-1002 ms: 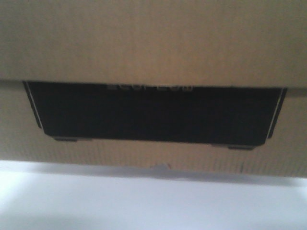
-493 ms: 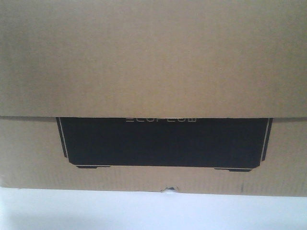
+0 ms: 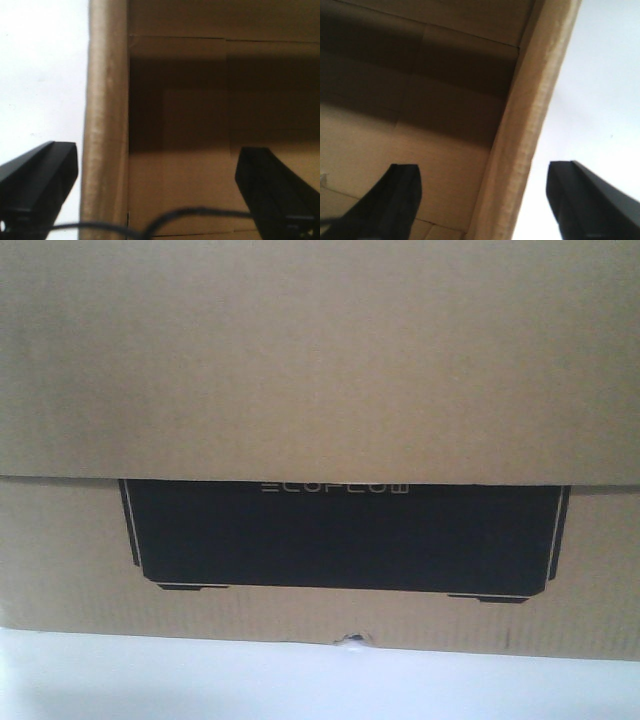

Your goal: Grab box from left shelf to table start

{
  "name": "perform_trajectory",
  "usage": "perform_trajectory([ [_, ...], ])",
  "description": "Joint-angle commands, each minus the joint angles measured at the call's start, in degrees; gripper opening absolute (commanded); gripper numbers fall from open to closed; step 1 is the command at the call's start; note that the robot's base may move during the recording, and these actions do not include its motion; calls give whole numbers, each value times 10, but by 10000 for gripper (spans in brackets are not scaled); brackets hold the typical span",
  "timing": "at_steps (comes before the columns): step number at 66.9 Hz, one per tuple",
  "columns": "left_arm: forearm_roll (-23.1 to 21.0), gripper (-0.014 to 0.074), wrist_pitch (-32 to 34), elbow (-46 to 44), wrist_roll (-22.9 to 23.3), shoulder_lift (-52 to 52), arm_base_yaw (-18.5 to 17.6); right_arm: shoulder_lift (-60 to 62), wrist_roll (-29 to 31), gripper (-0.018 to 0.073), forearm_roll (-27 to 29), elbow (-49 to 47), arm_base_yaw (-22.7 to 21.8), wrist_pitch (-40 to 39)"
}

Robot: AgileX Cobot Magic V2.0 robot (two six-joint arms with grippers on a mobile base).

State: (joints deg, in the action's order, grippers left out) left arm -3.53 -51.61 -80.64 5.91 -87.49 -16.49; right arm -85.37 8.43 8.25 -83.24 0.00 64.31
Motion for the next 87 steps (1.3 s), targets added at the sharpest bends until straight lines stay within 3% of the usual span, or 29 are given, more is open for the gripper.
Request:
perform_trajectory([
  [1, -3, 570, 23, -24, 7, 19, -2, 29, 6, 627, 3, -21, -1, -25],
  [17, 15, 570, -36, -83, 5, 26, -2, 65, -9, 627, 3, -42, -1, -29],
  [26, 50, 569, -70, -117, 5, 46, -2, 101, -11, 627, 3, -47, -1, -30],
  [44, 89, 567, -69, -100, 5, 165, -2, 205, -16, 624, 2, -45, -1, -31],
  [52, 100, 487, -30, -37, 5, 245, -2, 253, -16, 624, 2, -44, -1, -31],
  [61, 101, 318, 34, 68, 5, 346, -2, 296, -15, 615, 2, -33, -1, -37],
  [67, 102, 188, 76, 138, 5, 411, -2, 327, -15, 534, 2, 2, -1, -47],
  [82, 123, -71, 117, 285, 5, 567, -2, 428, -15, 76, 2, 181, -1, -108],
  [87, 134, -99, 119, 319, 5, 605, -2, 466, -15, 56, 2, 239, -1, -137],
])
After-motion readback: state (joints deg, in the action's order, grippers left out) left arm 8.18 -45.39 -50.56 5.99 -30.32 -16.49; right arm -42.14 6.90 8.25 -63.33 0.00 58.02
